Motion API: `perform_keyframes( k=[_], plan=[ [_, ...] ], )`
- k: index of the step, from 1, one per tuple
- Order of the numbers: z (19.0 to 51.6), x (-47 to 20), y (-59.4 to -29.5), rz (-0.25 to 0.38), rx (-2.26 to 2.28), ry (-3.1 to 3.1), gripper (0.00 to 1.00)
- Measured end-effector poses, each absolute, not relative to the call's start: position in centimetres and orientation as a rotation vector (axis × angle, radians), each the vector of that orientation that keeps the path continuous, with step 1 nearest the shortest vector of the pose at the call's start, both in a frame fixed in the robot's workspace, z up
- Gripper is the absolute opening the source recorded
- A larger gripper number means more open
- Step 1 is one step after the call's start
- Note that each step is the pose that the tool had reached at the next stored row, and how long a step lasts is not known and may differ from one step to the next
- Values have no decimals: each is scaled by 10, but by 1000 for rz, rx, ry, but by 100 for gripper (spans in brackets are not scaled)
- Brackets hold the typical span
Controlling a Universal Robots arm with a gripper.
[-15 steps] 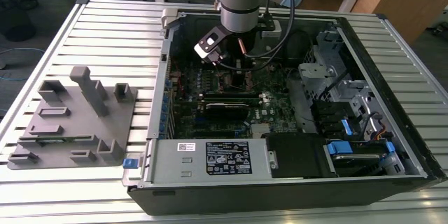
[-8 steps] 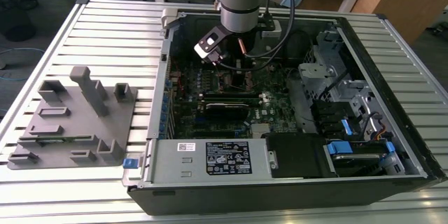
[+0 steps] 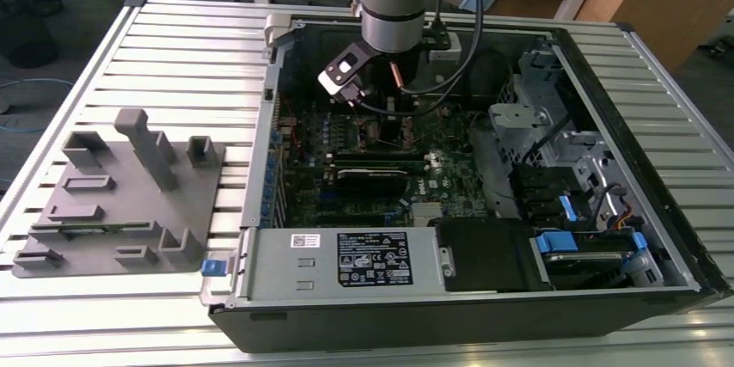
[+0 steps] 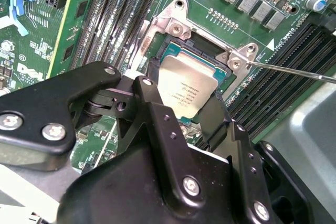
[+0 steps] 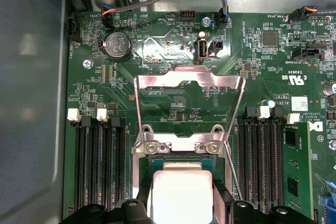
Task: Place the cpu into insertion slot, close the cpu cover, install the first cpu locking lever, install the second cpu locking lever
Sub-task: 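Place the cpu into insertion slot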
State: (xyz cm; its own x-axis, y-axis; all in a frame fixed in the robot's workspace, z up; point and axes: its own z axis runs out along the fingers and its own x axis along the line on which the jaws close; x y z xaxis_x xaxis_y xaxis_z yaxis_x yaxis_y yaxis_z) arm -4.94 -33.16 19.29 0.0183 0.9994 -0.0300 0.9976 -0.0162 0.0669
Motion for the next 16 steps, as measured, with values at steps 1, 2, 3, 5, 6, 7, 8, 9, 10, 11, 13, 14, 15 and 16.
perform_keyframes(
  k=[1, 2, 3, 5, 6, 7, 8, 9, 10, 11, 13, 14, 15, 16],
  plan=[
    [193, -49, -332, 39, 2191, 2154, 54],
    [193, -49, -332, 39, 2191, 2154, 54],
    [193, -49, -332, 39, 2191, 2154, 54],
    [193, -50, -332, 38, 2191, 2154, 54],
    [193, -50, -332, 39, 2191, 2153, 54],
    [193, -50, -332, 39, 2191, 2154, 54],
    [193, -50, -332, 39, 2191, 2154, 54],
    [193, -50, -332, 39, 2191, 2154, 54],
    [193, -51, -332, 39, 2191, 2154, 54],
    [193, -51, -332, 39, 2191, 2154, 54],
    [192, -51, -332, 39, 2191, 2154, 54],
    [192, -52, -332, 38, 2191, 2154, 54],
    [192, -52, -332, 38, 2191, 2154, 54],
    [192, -52, -332, 38, 2191, 2154, 54]
  ],
)
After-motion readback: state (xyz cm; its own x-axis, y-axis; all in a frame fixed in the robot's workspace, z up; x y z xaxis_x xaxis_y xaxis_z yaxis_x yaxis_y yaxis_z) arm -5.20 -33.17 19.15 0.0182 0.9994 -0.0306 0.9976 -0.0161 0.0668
